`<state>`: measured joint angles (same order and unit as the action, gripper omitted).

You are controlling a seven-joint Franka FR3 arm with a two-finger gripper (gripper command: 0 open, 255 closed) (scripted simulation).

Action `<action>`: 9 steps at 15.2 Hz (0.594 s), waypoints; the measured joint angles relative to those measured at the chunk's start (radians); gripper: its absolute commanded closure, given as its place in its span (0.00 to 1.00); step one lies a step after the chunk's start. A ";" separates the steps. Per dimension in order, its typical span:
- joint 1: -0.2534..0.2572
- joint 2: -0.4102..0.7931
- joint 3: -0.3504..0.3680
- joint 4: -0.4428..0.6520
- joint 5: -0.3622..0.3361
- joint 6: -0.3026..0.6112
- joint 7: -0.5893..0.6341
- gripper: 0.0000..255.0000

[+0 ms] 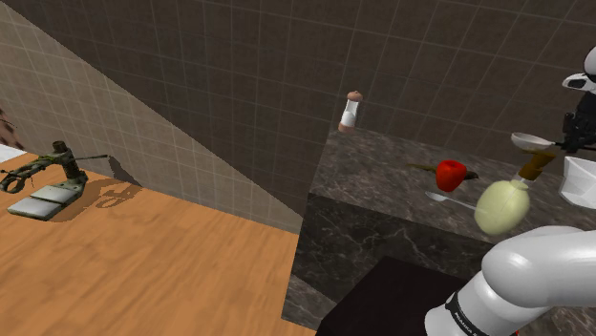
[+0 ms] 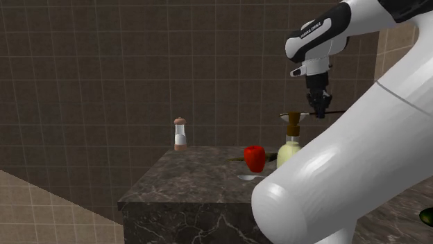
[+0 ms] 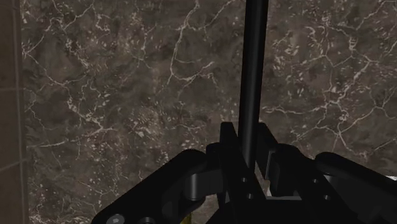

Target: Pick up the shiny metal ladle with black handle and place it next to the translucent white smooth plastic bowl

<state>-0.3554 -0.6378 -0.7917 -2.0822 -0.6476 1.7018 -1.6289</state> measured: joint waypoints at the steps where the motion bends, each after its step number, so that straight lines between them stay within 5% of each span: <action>1: 0.002 0.007 -0.022 0.016 -0.003 0.004 -0.022 1.00; 9: 0.021 0.031 -0.221 0.132 -0.040 0.037 -0.217 1.00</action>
<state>-0.3349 -0.6069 -1.0126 -1.9498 -0.6880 1.7390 -1.8455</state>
